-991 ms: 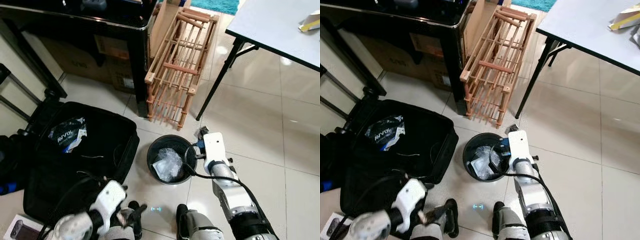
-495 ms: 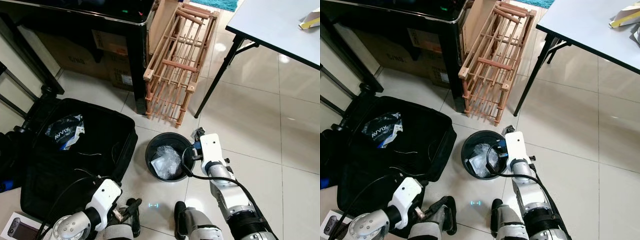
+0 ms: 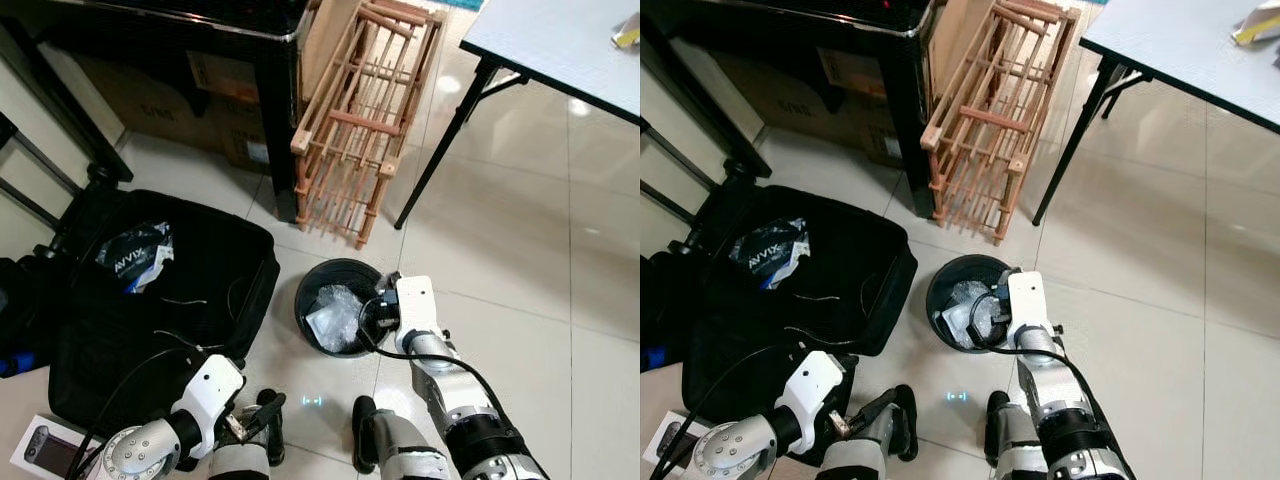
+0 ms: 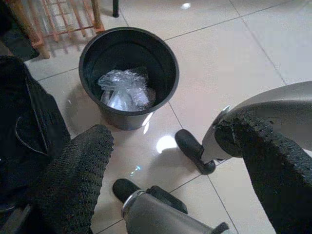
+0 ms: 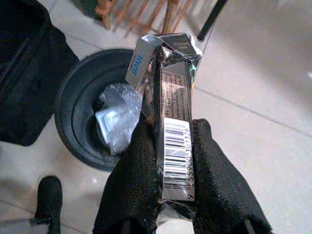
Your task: Picking trash to rubbish bin
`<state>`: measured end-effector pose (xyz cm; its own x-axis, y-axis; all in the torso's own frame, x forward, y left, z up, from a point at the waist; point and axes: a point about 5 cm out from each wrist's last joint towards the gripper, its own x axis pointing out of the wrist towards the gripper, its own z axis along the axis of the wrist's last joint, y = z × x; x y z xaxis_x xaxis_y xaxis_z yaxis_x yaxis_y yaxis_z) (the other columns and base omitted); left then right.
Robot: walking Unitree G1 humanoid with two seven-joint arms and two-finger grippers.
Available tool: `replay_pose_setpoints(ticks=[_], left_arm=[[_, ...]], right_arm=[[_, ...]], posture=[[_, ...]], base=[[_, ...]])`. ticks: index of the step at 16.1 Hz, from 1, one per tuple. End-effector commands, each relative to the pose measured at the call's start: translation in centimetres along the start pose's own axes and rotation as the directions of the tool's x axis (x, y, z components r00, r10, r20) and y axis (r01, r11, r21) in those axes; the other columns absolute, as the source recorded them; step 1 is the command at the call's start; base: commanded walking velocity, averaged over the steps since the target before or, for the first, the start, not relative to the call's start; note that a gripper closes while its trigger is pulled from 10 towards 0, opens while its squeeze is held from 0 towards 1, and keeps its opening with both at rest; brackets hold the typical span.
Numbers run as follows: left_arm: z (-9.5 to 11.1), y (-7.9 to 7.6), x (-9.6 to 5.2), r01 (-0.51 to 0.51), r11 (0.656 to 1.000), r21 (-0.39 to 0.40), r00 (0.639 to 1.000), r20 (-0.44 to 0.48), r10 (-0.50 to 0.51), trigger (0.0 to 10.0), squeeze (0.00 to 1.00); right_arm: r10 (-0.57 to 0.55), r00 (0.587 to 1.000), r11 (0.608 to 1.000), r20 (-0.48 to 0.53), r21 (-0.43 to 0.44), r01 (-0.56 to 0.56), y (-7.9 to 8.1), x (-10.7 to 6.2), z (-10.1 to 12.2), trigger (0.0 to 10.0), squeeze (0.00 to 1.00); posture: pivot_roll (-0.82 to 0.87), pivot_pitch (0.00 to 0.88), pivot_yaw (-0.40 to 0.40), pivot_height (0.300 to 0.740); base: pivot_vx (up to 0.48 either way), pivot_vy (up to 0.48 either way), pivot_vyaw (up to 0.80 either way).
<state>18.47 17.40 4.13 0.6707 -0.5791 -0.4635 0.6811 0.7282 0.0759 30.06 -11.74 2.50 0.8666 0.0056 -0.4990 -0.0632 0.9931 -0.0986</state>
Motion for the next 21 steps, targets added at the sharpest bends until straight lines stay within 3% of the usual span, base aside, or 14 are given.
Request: replay_pose_setpoints(ticks=[1, 6, 12, 13, 16, 18, 21], left_arm=[[-0.7, -0.5, -0.6, 0.018, 1.000, -0.022, 0.999, -0.027, -0.019, 10.0, 0.00], [-1.5, -1.1, -1.9, 0.045, 0.998, -0.032, 0.996, -0.073, -0.048, 10.0, 0.00], [-1.7, -1.4, -2.4, 0.055, 0.998, -0.037, 0.994, -0.095, -0.059, 10.0, 0.00], [-1.5, -1.4, -2.3, 0.056, 0.998, -0.038, 0.994, -0.093, -0.060, 10.0, 0.00], [-1.5, -1.4, -2.2, 0.052, 0.998, -0.046, 0.995, -0.085, -0.056, 10.0, 0.00], [-0.7, -1.6, -1.9, 0.061, 0.991, -0.123, 0.997, -0.035, -0.066, 10.0, 0.00], [-1.0, -2.0, -1.8, 0.080, 0.990, -0.119, 0.995, -0.047, -0.086, 10.0, 0.00]], right_arm=[[-0.005, 0.998, 1.000, -0.056, 0.021, 0.006, 0.0, -0.1, -1.4, 10.0, 0.00], [-0.016, 0.992, 0.997, -0.128, 0.070, 0.025, 0.5, -0.1, -2.8, 10.0, 0.00], [-0.018, 0.989, 0.999, -0.145, 0.048, 0.025, 0.6, 0.3, -3.0, 10.0, 0.00], [-0.013, 0.989, 0.998, -0.148, 0.057, 0.021, 0.6, 0.3, -3.1, 10.0, 0.95], [-0.016, 0.988, 0.998, -0.154, 0.058, 0.025, 0.6, 0.2, -3.6, 10.0, 1.00], [-0.013, 0.987, 0.998, -0.160, 0.059, 0.023, 0.6, 0.2, -3.7, 10.0, 1.00], [-0.015, 0.987, 0.998, -0.160, 0.057, 0.025, 0.6, 0.2, -3.7, 10.0, 1.00]], posture=[[0.13, 0.417, 0.000, 0.740], [0.14, 0.456, 0.012, 0.740], [0.14, 0.475, 0.018, 0.740], [0.14, 0.475, 0.018, 0.740], [0.14, 0.479, 0.019, 0.740], [0.14, 0.482, 0.019, 0.740], [0.13, 0.484, 0.017, 0.740]], base=[[0.000, 0.000, 0.00], [0.000, 0.000, 0.00], [0.000, 0.000, 0.00], [0.000, 0.000, 0.00], [0.000, 0.000, 0.00], [0.000, 0.000, 0.00], [0.000, 0.000, 0.00]])
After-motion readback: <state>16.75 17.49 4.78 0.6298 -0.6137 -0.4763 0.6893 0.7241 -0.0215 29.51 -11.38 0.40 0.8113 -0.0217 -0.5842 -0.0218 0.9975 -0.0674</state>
